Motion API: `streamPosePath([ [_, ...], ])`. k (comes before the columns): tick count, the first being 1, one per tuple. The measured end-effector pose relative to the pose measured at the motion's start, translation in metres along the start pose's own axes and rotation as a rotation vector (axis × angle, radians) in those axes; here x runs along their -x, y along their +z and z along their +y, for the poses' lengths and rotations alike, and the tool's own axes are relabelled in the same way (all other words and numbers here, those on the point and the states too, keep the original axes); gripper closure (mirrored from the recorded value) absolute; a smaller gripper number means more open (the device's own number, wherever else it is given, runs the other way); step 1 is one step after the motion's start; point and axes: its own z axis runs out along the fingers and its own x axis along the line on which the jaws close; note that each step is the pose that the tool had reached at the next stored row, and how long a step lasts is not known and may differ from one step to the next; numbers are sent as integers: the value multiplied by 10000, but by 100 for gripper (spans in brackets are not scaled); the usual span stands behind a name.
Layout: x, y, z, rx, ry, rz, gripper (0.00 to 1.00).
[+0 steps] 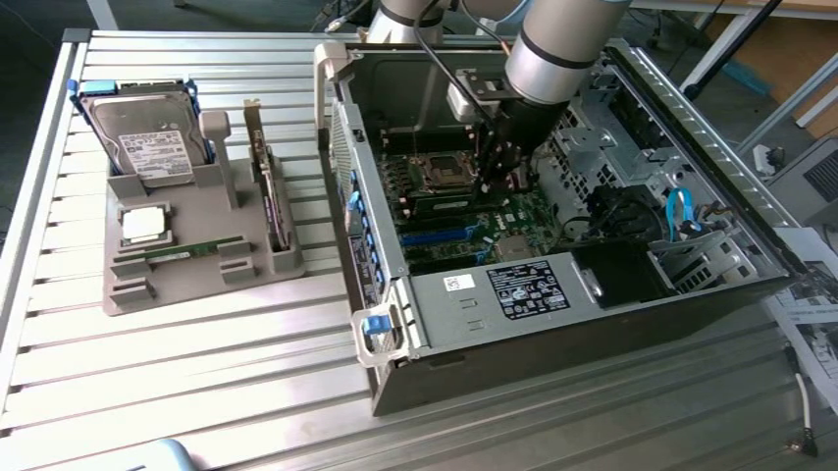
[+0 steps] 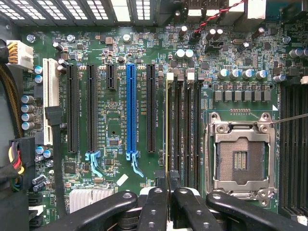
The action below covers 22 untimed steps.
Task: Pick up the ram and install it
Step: 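Insert the ram into the slot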
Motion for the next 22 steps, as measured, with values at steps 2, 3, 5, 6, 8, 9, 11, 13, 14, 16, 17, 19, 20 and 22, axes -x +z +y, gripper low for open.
streamPosePath([
  [2, 10, 0, 0, 0, 1, 1, 88],
  [3, 16, 0, 1, 0, 1, 1, 88],
  [5, 24, 0, 0, 0, 0, 1, 88],
  [6, 27, 0, 0, 0, 0, 0, 88],
  [8, 32, 0, 0, 0, 0, 0, 88],
  [9, 34, 0, 0, 1, 0, 1, 88],
  [11, 38, 0, 1, 0, 0, 0, 88],
  [13, 39, 0, 1, 0, 0, 1, 88],
  [14, 39, 0, 1, 0, 0, 1, 88],
  [16, 39, 1, 1, 0, 0, 0, 88],
  [17, 39, 0, 1, 1, 0, 1, 88],
  [19, 40, 1, 0, 0, 0, -1, 88],
  [20, 41, 2, 0, -1, 0, -2, 88],
  [22, 45, 1, 0, 0, 0, 0, 88],
])
